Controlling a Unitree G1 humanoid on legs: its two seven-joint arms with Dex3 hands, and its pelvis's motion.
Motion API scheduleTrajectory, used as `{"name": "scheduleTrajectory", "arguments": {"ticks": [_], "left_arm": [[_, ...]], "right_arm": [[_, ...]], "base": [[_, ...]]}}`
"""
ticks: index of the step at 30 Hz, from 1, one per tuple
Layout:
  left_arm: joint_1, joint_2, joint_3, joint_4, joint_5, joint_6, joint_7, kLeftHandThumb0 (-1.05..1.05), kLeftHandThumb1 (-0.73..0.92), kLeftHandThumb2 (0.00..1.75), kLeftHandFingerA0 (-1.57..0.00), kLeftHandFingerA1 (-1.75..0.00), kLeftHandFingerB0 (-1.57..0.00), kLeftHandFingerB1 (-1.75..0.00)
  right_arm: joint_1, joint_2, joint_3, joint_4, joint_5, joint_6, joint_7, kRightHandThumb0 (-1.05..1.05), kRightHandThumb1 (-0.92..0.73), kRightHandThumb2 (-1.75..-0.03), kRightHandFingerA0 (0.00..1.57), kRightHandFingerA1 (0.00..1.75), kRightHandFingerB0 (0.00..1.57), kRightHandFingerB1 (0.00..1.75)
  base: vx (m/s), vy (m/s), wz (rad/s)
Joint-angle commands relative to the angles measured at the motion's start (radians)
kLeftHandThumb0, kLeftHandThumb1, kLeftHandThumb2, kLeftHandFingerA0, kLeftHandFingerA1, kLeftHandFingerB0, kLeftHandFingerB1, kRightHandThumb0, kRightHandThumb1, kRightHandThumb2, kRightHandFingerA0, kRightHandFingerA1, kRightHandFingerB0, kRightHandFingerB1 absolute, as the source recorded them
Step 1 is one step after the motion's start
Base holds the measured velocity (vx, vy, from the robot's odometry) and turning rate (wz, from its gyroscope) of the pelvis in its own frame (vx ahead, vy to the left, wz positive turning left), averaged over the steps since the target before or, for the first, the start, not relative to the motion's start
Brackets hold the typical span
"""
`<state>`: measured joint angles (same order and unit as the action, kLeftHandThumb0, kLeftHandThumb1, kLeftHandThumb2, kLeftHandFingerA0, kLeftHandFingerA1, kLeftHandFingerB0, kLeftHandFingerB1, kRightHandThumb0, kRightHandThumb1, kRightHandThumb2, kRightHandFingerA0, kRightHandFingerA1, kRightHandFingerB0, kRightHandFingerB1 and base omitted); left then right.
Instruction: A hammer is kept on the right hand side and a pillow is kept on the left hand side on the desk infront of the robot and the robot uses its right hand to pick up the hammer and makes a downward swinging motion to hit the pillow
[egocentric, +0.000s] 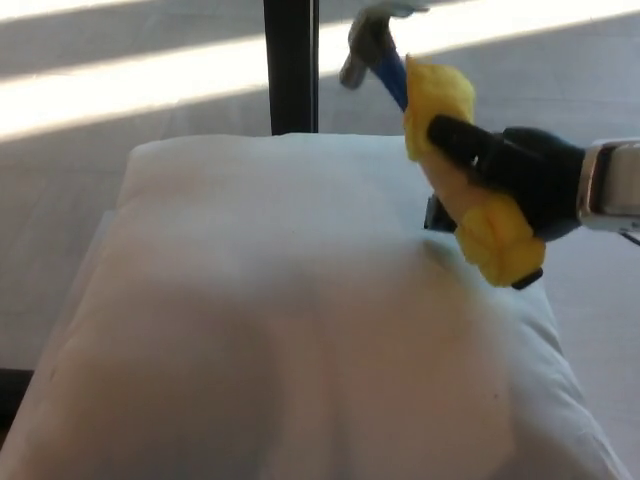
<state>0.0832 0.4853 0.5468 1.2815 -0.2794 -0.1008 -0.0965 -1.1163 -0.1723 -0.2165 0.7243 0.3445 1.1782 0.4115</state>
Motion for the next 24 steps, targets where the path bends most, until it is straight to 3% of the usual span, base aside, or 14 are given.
{"name": "scheduleTrajectory", "arguments": {"ticks": [1, 2, 3, 4, 7, 8, 10, 11, 13, 14, 16, 18, 19, 24], "left_arm": [[-0.008, 0.033, -0.004, 0.003, 0.005, -0.014, -0.001, -0.69, 0.72, 0.61, -0.73, -0.65, -0.67, -0.50], [-0.013, 0.039, -0.007, 0.002, 0.007, -0.007, 0.002, -0.70, 0.73, 0.62, -0.71, -0.62, -0.68, -0.49], [-0.014, 0.041, -0.008, 0.003, 0.007, -0.006, -0.001, -0.70, 0.73, 0.62, -0.70, -0.60, -0.67, -0.49], [-0.015, 0.045, -0.015, 0.004, 0.013, -0.007, -0.004, -0.70, 0.74, 0.62, -0.69, -0.58, -0.66, -0.48], [-0.020, 0.045, -0.019, 0.007, 0.011, -0.007, -0.004, -0.70, 0.72, 0.62, -0.72, -0.60, -0.66, -0.48], [-0.019, 0.044, -0.017, 0.007, 0.008, -0.010, -0.005, -0.69, 0.72, 0.62, -0.73, -0.61, -0.67, -0.48], [-0.021, 0.047, -0.016, 0.007, 0.007, -0.010, -0.005, -0.69, 0.72, 0.62, -0.73, -0.61, -0.67, -0.48], [-0.021, 0.048, -0.016, 0.008, 0.006, -0.011, -0.006, -0.70, 0.73, 0.62, -0.72, -0.62, -0.66, -0.48], [-0.020, 0.050, -0.019, 0.007, 0.009, -0.009, -0.010, -0.70, 0.73, 0.62, -0.70, -0.61, -0.64, -0.47], [-0.019, 0.048, -0.018, 0.002, 0.006, -0.010, -0.009, -0.70, 0.73, 0.62, -0.70, -0.60, -0.65, -0.49], [-0.014, 0.047, -0.026, 0.002, 0.015, -0.025, -0.016, -0.70, 0.74, 0.62, -0.69, -0.61, -0.63, -0.48], [-0.013, 0.048, -0.027, 0.007, 0.014, -0.025, -0.016, -0.71, 0.73, 0.62, -0.70, -0.61, -0.65, -0.49], [-0.015, 0.050, -0.025, 0.005, 0.009, -0.009, -0.014, -0.71, 0.73, 0.62, -0.70, -0.59, -0.65, -0.48], [-0.015, 0.048, -0.018, 0.002, -0.005, -0.010, -0.023, -0.70, 0.72, 0.61, -0.69, -0.63, -0.63, -0.50]], "right_arm": [[0.075, -0.012, 0.108, -0.025, -0.057, -0.083, 0.015, -0.34, -0.58, -1.15, 1.08, 1.75, 0.76, 1.68], [0.101, -0.004, 0.117, -0.027, -0.064, -0.099, -0.007, -0.30, -0.60, -1.17, 1.06, 1.75, 0.80, 1.62], [0.114, -0.001, 0.122, -0.033, -0.068, -0.088, -0.027, -0.34, -0.72, -1.02, 1.03, 1.75, 0.73, 1.60], [0.138, 0.003, 0.154, -0.017, -0.089, -0.084, -0.036, -0.36, -0.75, -0.99, 1.03, 1.75, 0.74, 1.62], [0.215, 0.012, 0.209, -0.008, -0.119, -0.126, -0.055, -0.30, -0.65, -1.12, 1.02, 1.75, 0.68, 1.61], [0.223, 0.024, 0.198, 0.001, -0.119, -0.109, -0.089, -0.32, -0.65, -1.07, 1.03, 1.75, 0.77, 1.46], [0.221, 0.028, 0.197, 0.009, -0.118, -0.117, -0.094, -0.32, -0.65, -1.07, 1.03, 1.75, 0.77, 1.46], [0.234, 0.032, 0.208, 0.015, -0.124, -0.124, -0.093, -0.35, -0.72, -1.02, 1.08, 1.75, 0.76, 1.60], [0.279, 0.035, 0.236, 0.020, -0.134, -0.150, -0.085, -0.35, -0.70, -1.04, 1.09, 1.75, 0.77, 1.63], [0.293, 0.045, 0.234, 0.042, -0.135, -0.153, -0.107, -0.39, -0.74, -0.94, 1.07, 1.75, 0.74, 1.65], [0.303, 0.049, 0.234, 0.066, -0.133, -0.165, -0.109, -0.37, -0.69, -1.03, 1.12, 1.75, 0.78, 1.72], [0.312, 0.059, 0.242, 0.098, -0.142, -0.193, -0.120, -0.37, -0.70, -1.06, 1.14, 1.75, 0.82, 1.73], [0.318, 0.064, 0.250, 0.111, -0.150, -0.197, -0.133, -0.40, -0.78, -0.96, 1.11, 1.75, 0.77, 1.72], [0.324, 0.070, 0.270, 0.151, -0.160, -0.216, -0.158, -0.40, -0.81, -0.90, 1.08, 1.75, 0.75, 1.70]], "base": [[0.00, 0.000, 0.00], [0.00, 0.000, 0.00], [0.00, 0.000, 0.00], [0.00, 0.000, 0.00], [0.00, 0.000, 0.00], [0.00, 0.000, 0.00], [0.00, 0.000, 0.00], [0.00, 0.000, 0.00], [0.00, 0.000, 0.00], [0.00, 0.000, 0.00], [0.00, 0.000, 0.00], [0.00, 0.000, 0.00], [0.00, 0.000, 0.00], [0.00, 0.000, 0.00]]}}
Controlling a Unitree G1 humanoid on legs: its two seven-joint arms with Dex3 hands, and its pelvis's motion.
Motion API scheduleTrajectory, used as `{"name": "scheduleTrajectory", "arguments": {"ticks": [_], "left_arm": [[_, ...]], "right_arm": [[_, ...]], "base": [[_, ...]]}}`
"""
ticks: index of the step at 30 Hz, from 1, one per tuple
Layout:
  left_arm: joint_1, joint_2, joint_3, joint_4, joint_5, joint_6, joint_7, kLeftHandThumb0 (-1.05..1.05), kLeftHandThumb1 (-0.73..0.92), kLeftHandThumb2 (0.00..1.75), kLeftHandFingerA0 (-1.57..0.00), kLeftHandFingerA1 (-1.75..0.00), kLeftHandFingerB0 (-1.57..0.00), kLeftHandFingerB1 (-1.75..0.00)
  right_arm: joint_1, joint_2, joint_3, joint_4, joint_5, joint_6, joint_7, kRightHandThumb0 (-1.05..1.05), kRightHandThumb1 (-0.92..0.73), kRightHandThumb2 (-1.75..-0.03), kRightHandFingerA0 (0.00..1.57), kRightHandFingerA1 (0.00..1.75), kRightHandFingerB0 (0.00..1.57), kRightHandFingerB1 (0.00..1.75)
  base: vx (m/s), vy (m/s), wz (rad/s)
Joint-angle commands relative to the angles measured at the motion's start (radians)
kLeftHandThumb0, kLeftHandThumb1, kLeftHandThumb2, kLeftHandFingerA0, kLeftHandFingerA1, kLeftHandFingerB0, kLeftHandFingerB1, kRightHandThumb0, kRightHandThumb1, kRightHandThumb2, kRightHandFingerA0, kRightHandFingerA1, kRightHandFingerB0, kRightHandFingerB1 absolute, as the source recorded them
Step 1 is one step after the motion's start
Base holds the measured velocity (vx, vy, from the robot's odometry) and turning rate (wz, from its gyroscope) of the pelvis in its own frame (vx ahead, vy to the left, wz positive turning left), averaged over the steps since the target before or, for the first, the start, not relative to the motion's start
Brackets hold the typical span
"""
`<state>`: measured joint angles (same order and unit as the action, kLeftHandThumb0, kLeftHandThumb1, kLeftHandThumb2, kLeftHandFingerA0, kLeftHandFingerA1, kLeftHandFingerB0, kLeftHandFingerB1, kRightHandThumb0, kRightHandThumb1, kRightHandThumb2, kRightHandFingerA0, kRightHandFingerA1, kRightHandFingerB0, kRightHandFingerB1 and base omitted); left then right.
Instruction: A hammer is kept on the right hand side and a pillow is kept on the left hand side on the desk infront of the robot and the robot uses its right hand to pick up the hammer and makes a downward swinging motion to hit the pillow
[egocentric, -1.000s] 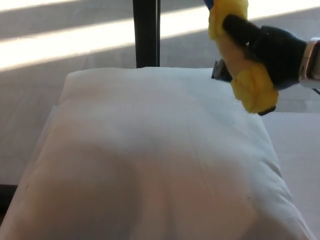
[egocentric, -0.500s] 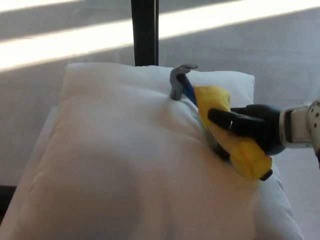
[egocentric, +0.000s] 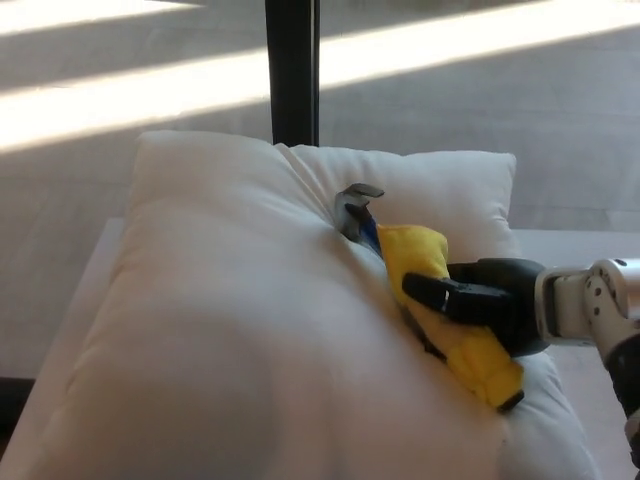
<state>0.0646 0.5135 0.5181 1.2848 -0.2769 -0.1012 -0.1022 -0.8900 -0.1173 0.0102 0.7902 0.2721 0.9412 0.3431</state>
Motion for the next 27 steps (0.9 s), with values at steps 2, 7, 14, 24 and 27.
{"name": "scheduleTrajectory", "arguments": {"ticks": [2, 7, 14, 24, 27], "left_arm": [[0.005, 0.021, 0.002, 0.001, 0.006, -0.014, -0.012, -0.70, 0.73, 0.62, -0.70, -0.62, -0.65, -0.48], [0.010, 0.017, 0.003, -0.002, 0.005, -0.019, -0.003, -0.70, 0.73, 0.62, -0.72, -0.64, -0.66, -0.50], [0.009, 0.018, 0.005, 0.003, 0.003, -0.016, -0.009, -0.71, 0.74, 0.62, -0.68, -0.60, -0.63, -0.48], [0.007, 0.019, 0.011, 0.005, -0.001, -0.010, -0.010, -0.71, 0.74, 0.62, -0.70, -0.61, -0.63, -0.48], [0.008, 0.018, 0.012, 0.002, 0.000, -0.007, 0.005, -0.72, 0.73, 0.62, -0.72, -0.61, -0.68, -0.49]], "right_arm": [[0.095, 0.016, 0.041, 0.104, -0.086, 0.017, -0.101, -0.40, -0.81, -0.89, 1.10, 1.75, 0.78, 1.70], [0.047, 0.009, 0.034, 0.118, -0.069, 0.033, -0.090, -0.39, -0.77, -0.96, 1.12, 1.75, 0.75, 1.73], [-0.089, -0.027, -0.098, 0.050, 0.021, 0.082, -0.055, -0.39, -0.72, -1.00, 1.08, 1.75, 0.86, 1.59], [-0.312, -0.132, -0.391, -0.036, 0.175, 0.213, 0.003, -0.33, -0.64, -1.05, 1.08, 1.75, 0.84, 1.47], [-0.338, -0.165, -0.440, -0.059, 0.197, 0.239, 0.010, -0.33, -0.67, -1.00, 1.06, 1.75, 0.80, 1.47]], "base": [[0.00, 0.000, 0.00], [0.00, 0.000, 0.00], [0.00, 0.000, 0.00], [0.00, 0.000, 0.00], [0.00, 0.000, 0.00]]}}
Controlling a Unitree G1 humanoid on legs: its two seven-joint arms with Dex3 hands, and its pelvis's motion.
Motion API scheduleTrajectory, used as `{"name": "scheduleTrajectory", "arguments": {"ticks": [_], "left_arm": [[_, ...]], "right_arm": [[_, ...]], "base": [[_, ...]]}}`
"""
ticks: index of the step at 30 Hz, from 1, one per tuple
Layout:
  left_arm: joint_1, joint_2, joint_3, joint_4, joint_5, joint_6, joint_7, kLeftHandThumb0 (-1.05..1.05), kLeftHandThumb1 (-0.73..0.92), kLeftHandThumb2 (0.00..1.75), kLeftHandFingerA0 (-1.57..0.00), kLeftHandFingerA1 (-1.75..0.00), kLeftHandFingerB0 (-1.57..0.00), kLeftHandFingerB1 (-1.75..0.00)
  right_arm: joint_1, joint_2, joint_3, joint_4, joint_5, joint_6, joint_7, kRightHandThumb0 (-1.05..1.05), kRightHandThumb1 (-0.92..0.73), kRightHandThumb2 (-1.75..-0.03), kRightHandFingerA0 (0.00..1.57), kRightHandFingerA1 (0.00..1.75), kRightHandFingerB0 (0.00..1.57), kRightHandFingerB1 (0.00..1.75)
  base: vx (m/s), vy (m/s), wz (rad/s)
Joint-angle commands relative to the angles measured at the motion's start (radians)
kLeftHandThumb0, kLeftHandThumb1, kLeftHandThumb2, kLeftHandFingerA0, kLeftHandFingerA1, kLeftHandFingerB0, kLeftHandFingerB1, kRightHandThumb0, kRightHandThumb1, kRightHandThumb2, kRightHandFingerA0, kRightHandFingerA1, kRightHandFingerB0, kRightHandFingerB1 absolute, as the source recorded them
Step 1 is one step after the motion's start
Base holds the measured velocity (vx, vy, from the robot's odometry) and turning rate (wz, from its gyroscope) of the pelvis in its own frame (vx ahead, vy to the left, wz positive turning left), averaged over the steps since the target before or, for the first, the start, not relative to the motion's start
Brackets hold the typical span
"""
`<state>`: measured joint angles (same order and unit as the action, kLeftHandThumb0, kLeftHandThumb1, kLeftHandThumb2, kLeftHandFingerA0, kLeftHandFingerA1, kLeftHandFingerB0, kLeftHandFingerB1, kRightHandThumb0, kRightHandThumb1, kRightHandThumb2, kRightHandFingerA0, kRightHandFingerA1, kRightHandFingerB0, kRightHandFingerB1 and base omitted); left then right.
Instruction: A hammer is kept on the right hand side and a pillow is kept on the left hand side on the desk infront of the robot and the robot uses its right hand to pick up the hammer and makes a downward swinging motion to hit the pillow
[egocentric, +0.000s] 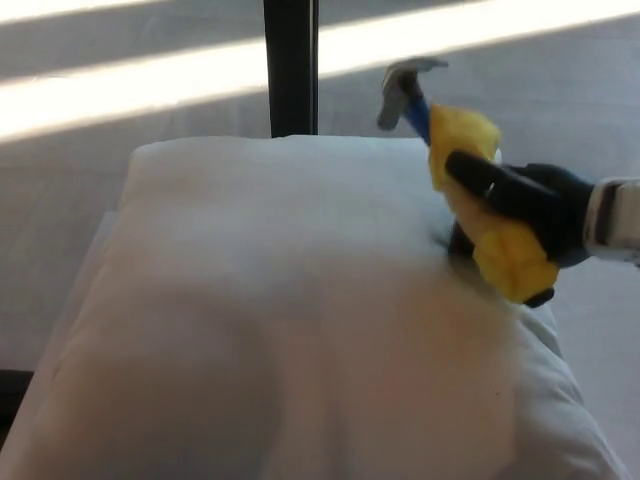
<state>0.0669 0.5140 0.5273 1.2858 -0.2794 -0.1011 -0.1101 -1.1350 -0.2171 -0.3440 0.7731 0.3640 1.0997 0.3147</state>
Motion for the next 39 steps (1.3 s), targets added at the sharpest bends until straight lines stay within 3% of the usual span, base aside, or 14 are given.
{"name": "scheduleTrajectory", "arguments": {"ticks": [1, 6, 10, 11, 14, 21, 24, 25, 27, 28, 31, 35, 36, 39], "left_arm": [[0.006, 0.017, 0.001, 0.001, 0.004, -0.010, 0.013, -0.72, 0.73, 0.62, -0.72, -0.61, -0.68, -0.49], [-0.002, 0.007, 0.001, -0.002, 0.000, -0.019, -0.009, -0.72, 0.74, 0.62, -0.73, -0.60, -0.66, -0.48], [-0.009, 0.007, 0.007, -0.004, -0.007, -0.005, -0.010, -0.72, 0.74, 0.62, -0.72, -0.59, -0.66, -0.47], [-0.005, 0.008, -0.002, -0.007, 0.002, -0.014, -0.015, -0.72, 0.75, 0.63, -0.70, -0.59, -0.63, -0.47], [-0.004, 0.011, 0.011, -0.008, -0.011, -0.008, -0.015, -0.72, 0.73, 0.62, -0.71, -0.59, -0.64, -0.47], [-0.001, 0.015, 0.004, -0.014, 0.001, -0.015, -0.014, -0.73, 0.74, 0.62, -0.73, -0.61, -0.68, -0.47], [-0.001, 0.013, 0.011, -0.010, -0.005, -0.016, -0.017, -0.75, 0.73, 0.62, -0.75, -0.61, -0.69, -0.47], [0.000, 0.012, 0.011, -0.011, -0.005, -0.014, -0.012, -0.74, 0.72, 0.62, -0.74, -0.64, -0.68, -0.48], [-0.002, 0.014, 0.018, -0.011, -0.013, -0.012, -0.018, -0.72, 0.73, 0.62, -0.73, -0.62, -0.67, -0.48], [-0.002, 0.015, 0.016, -0.009, -0.011, -0.010, -0.023, -0.72, 0.73, 0.62, -0.71, -0.59, -0.64, -0.47], [-0.011, 0.014, 0.023, -0.006, -0.018, -0.005, -0.015, -0.72, 0.72, 0.62, -0.75, -0.60, -0.68, -0.47], [-0.006, 0.014, 0.008, -0.001, -0.002, -0.016, -0.034, -0.74, 0.75, 0.62, -0.68, -0.59, -0.64, -0.47], [-0.002, 0.007, 0.023, -0.003, -0.018, -0.016, -0.036, -0.72, 0.74, 0.62, -0.69, -0.58, -0.64, -0.47], [0.000, 0.000, 0.026, -0.008, -0.021, -0.011, -0.011, -0.71, 0.72, 0.62, -0.75, -0.60, -0.69, -0.47]], "right_arm": [[-0.096, -0.073, -0.093, -0.061, 0.104, 0.084, 0.036, -0.32, -0.65, -1.02, 1.06, 1.75, 0.82, 1.49], [-0.081, -0.150, -0.156, -0.155, 0.132, 0.089, 0.052, -0.35, -0.73, -1.10, 1.06, 1.75, 0.74, 1.75], [-0.057, -0.208, -0.210, -0.182, 0.119, 0.106, -0.011, -0.35, -0.76, -0.96, 1.08, 1.75, 0.73, 1.74], [-0.042, -0.233, -0.183, -0.190, 0.087, 0.091, -0.016, -0.31, -0.67, -1.14, 1.07, 1.75, 0.75, 1.73], [0.017, -0.253, -0.188, -0.227, 0.078, 0.061, -0.028, -0.29, -0.70, -1.15, 1.05, 1.75, 0.68, 1.72], [0.259, -0.335, -0.019, -0.290, -0.082, -0.173, -0.049, -0.24, -0.70, -1.16, 0.98, 1.75, 0.61, 1.66], [0.389, -0.359, 0.094, -0.353, -0.199, -0.346, -0.074, -0.20, -0.59, -1.14, 0.97, 1.75, 0.78, 1.60], [0.425, -0.372, 0.146, -0.363, -0.253, -0.411, -0.091, -0.25, -0.50, -1.17, 1.26, 1.44, 1.03, 1.29], [0.480, -0.387, 0.224, -0.375, -0.348, -0.511, -0.158, -0.24, -0.46, -1.15, 1.25, 1.42, 1.01, 1.26], [0.538, -0.432, 0.351, -0.374, -0.490, -0.624, -0.243, -0.20, -0.45, -1.13, 0.93, 1.66, 0.82, 1.37], [0.570, -0.464, 0.452, -0.353, -0.596, -0.675, -0.333, -0.18, -0.61, -0.90, 0.94, 1.65, 0.79, 1.35], [0.629, -0.484, 0.552, -0.328, -0.705, -0.751, -0.466, -0.24, -0.59, -0.99, 0.91, 1.75, 0.75, 1.54], [0.626, -0.481, 0.577, -0.305, -0.726, -0.762, -0.501, -0.21, -0.61, -0.99, 1.06, 1.74, 0.72, 1.45], [0.637, -0.485, 0.621, -0.300, -0.760, -0.778, -0.547, -0.22, -0.60, -0.94, 0.91, 1.75, 0.75, 1.47]], "base": [[0.00, 0.000, 0.00], [0.00, 0.000, 0.00], [0.00, 0.000, 0.00], [0.00, 0.000, 0.00], [0.00, 0.000, 0.00], [0.00, 0.000, 0.00], [0.00, 0.000, 0.00], [0.00, 0.000, 0.00], [0.00, 0.000, 0.00], [0.00, 0.000, 0.00], [0.00, 0.000, 0.00], [0.00, 0.000, 0.00], [0.00, 0.000, 0.00], [0.00, 0.000, 0.00]]}}
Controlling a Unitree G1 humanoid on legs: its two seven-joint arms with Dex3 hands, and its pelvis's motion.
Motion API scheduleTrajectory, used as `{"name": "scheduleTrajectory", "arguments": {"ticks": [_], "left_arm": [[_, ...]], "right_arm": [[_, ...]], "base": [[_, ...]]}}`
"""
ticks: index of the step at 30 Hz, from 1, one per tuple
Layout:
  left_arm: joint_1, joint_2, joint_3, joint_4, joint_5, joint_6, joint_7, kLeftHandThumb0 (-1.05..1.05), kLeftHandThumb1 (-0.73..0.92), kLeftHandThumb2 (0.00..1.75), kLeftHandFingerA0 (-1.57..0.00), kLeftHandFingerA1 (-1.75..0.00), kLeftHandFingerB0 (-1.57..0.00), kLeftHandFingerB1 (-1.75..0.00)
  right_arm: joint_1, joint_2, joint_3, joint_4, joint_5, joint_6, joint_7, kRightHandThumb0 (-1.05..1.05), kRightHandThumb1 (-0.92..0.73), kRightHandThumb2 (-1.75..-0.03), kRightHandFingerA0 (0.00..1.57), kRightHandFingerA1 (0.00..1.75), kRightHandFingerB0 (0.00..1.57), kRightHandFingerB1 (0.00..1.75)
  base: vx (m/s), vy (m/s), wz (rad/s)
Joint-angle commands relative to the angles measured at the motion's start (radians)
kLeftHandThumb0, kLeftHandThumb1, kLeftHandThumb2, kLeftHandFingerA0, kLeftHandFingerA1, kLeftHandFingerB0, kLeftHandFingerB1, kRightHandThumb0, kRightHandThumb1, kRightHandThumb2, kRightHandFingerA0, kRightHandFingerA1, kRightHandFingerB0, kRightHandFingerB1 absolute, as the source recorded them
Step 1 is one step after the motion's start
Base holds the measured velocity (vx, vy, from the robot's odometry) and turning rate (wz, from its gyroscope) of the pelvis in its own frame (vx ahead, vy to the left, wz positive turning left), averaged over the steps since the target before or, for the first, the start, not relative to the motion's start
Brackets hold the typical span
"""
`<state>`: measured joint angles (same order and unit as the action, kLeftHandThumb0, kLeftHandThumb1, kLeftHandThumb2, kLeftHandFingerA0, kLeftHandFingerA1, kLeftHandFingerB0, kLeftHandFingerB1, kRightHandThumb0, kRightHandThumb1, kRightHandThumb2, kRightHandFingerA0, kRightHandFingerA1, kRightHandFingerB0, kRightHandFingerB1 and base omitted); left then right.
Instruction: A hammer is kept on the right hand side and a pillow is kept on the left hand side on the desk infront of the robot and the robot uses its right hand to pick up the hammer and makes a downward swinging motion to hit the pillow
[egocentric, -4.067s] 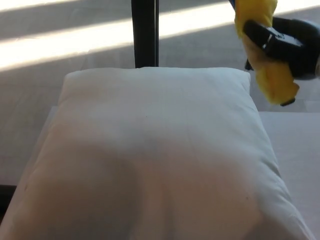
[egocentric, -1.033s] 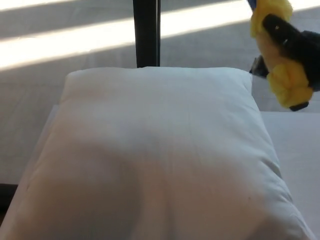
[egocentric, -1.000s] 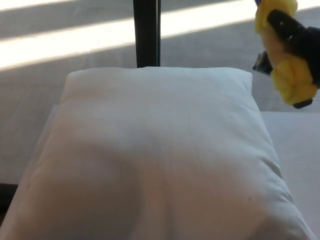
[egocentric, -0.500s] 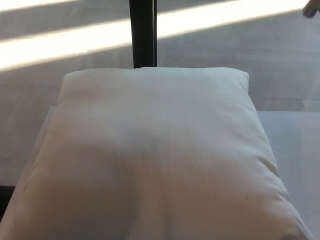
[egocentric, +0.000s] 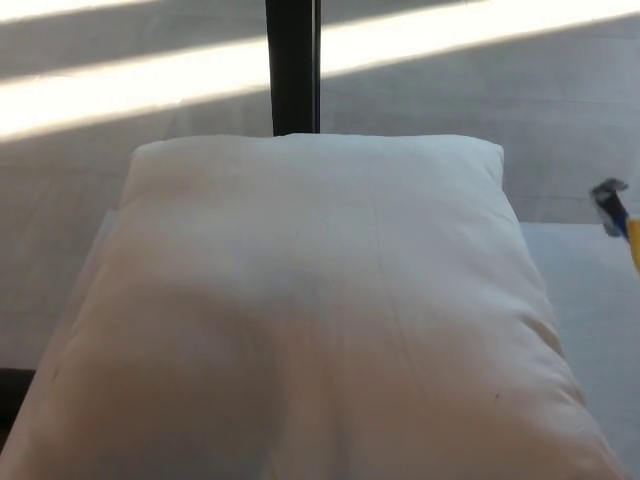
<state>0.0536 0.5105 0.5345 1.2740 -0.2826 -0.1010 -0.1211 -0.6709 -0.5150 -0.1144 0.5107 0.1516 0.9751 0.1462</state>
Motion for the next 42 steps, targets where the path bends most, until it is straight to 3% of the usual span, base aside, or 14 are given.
{"name": "scheduleTrajectory", "arguments": {"ticks": [1, 9, 14, 15, 21, 27, 28, 31, 32, 33, 36, 40, 41, 42], "left_arm": [[0.016, 0.005, 0.006, 0.003, -0.004, -0.019, 0.004, -0.72, 0.74, 0.62, -0.75, -0.59, -0.68, -0.47], [0.013, 0.009, 0.004, 0.008, -0.002, -0.013, -0.011, -0.73, 0.74, 0.62, -0.73, -0.61, -0.65, -0.47], [0.011, 0.008, 0.008, 0.000, -0.007, -0.008, 0.001, -0.74, 0.73, 0.62, -0.75, -0.60, -0.68, -0.47], [0.008, 0.007, 0.017, 0.001, -0.017, -0.002, -0.001, -0.72, 0.72, 0.62, -0.74, -0.61, -0.68, -0.48], [0.005, 0.010, 0.012, 0.006, -0.011, -0.008, -0.012, -0.74, 0.73, 0.62, -0.70, -0.57, -0.65, -0.47], [0.005, 0.009, 0.012, 0.000, -0.012, -0.007, -0.001, -0.72, 0.73, 0.62, -0.75, -0.60, -0.69, -0.48], [0.003, 0.008, 0.010, 0.000, -0.009, -0.006, 0.007, -0.72, 0.73, 0.62, -0.75, -0.60, -0.70, -0.48], [0.003, 0.008, 0.014, 0.000, -0.014, -0.006, -0.001, -0.72, 0.73, 0.62, -0.75, -0.63, -0.69, -0.49], [0.006, 0.008, 0.007, 0.002, -0.006, -0.013, 0.002, -0.72, 0.75, 0.62, -0.75, -0.61, -0.68, -0.48], [0.004, 0.008, 0.016, 0.004, -0.015, -0.005, 0.003, -0.71, 0.73, 0.62, -0.75, -0.60, -0.69, -0.48], [0.002, 0.008, 0.017, 0.004, -0.014, 0.000, 0.006, -0.72, 0.74, 0.62, -0.74, -0.60, -0.68, -0.48], [0.003, 0.010, 0.015, 0.003, -0.012, -0.001, 0.001, -0.72, 0.75, 0.62, -0.75, -0.61, -0.68, -0.47], [0.002, 0.007, 0.018, 0.003, -0.013, -0.005, 0.014, -0.72, 0.73, 0.62, -0.78, -0.61, -0.71, -0.48], [0.005, 0.008, 0.018, 0.003, -0.013, -0.009, 0.002, -0.74, 0.74, 0.62, -0.76, -0.62, -0.71, -0.48]], "right_arm": [[0.178, -0.185, 0.394, -0.038, -0.548, -0.660, -0.387, -0.19, -0.61, -1.00, 1.08, 1.75, 0.74, 1.41], [0.211, -0.169, 0.461, -0.061, -0.600, -0.727, -0.508, -0.26, -0.57, -0.67, 0.92, 1.74, 0.83, 1.20], [0.241, -0.147, 0.560, -0.084, -0.674, -0.711, -0.579, -0.20, -0.55, -0.82, 0.90, 1.73, 0.78, 1.41], [0.253, -0.138, 0.578, -0.060, -0.676, -0.749, -0.600, -0.23, -0.56, -0.75, 0.93, 1.69, 0.89, 1.00], [0.300, -0.120, 0.637, -0.038, -0.645, -0.782, -0.521, -0.28, -0.63, -0.66, 0.88, 1.62, 0.88, 0.71], [0.306, -0.140, 0.653, -0.053, -0.583, -0.737, -0.343, -0.44, -0.69, -0.61, 0.72, 1.14, 0.39, 0.39], [0.300, -0.150, 0.658, -0.058, -0.570, -0.715, -0.291, -0.58, -0.57, -0.91, 0.47, 0.77, 0.24, 0.49], [0.284, -0.173, 0.692, -0.075, -0.569, -0.636, -0.201, -0.68, -0.56, -0.90, 0.28, 0.64, 0.15, 0.44], [0.282, -0.182, 0.692, -0.087, -0.558, -0.613, -0.169, -0.70, -0.69, -0.61, 0.12, 0.54, 0.18, 0.30], [0.286, -0.189, 0.684, -0.096, -0.537, -0.603, -0.149, -0.77, -0.52, -0.88, 0.04, 0.50, 0.11, 0.42], [0.314, -0.192, 0.652, -0.110, -0.517, -0.621, -0.200, -1.00, -0.62, -1.02, 0.00, 0.20, 0.10, 0.26], [0.325, -0.192, 0.618, -0.101, -0.530, -0.634, -0.252, -1.05, -0.65, -1.09, 0.00, 0.19, 0.00, 0.01], [0.323, -0.201, 0.610, -0.109, -0.526, -0.630, -0.227, -1.05, -0.83, -0.64, 0.00, 0.00, 0.00, 0.00], [0.325, -0.212, 0.599, -0.125, -0.523, -0.623, -0.207, -1.05, -0.70, -0.95, 0.00, 0.00, 0.00, 0.00]], "base": [[0.00, 0.000, 0.00], [0.00, 0.000, 0.00], [0.00, 0.000, 0.00], [0.00, 0.000, 0.00], [0.00, 0.000, 0.00], [0.00, 0.000, 0.00], [0.00, 0.000, 0.00], [0.00, 0.000, 0.00], [0.00, 0.000, 0.00], [0.00, 0.000, 0.00], [0.00, 0.000, 0.00], [0.00, 0.000, 0.00], [0.00, 0.000, 0.00], [0.00, 0.000, 0.00]]}}
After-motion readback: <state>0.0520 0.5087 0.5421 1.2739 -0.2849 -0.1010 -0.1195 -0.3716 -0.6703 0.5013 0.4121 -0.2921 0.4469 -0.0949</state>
